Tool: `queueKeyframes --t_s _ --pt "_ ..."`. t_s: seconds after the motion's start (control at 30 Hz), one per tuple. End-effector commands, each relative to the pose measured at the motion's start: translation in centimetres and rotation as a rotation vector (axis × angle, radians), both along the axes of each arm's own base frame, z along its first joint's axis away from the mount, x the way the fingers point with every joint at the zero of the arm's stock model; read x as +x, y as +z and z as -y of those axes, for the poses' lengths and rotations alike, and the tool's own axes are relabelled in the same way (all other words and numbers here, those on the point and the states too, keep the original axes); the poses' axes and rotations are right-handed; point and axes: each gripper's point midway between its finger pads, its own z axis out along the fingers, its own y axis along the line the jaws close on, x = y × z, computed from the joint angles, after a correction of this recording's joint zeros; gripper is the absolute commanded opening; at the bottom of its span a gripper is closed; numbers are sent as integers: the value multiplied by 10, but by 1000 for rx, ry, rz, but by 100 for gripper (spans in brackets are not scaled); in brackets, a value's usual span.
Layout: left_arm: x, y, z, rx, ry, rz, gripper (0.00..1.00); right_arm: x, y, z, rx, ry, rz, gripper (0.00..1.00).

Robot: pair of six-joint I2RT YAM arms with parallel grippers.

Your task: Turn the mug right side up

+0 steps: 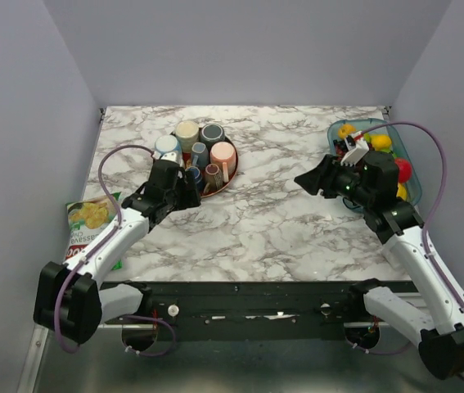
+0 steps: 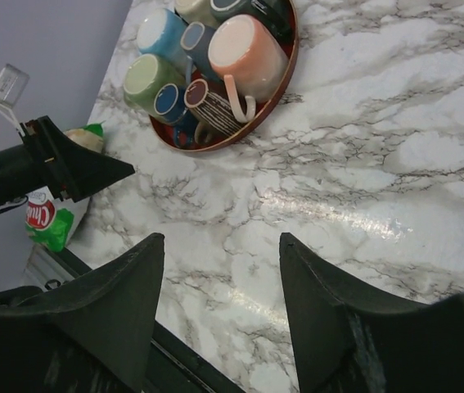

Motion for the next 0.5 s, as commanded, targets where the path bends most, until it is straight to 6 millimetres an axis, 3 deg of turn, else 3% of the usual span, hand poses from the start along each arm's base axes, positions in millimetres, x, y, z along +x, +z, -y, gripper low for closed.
queueKeyframes --t_s 0.0,0.3,0.47 --pt "29 2 4 48 95 63 76 10 1 -3 -15 -59 0 65" --pt "57 -29 8 145 132 54 62 1 5 -11 2 -43 -14 65" --pt "74 -33 6 197 156 67 56 -3 0 -8 2 -65 -34 66"
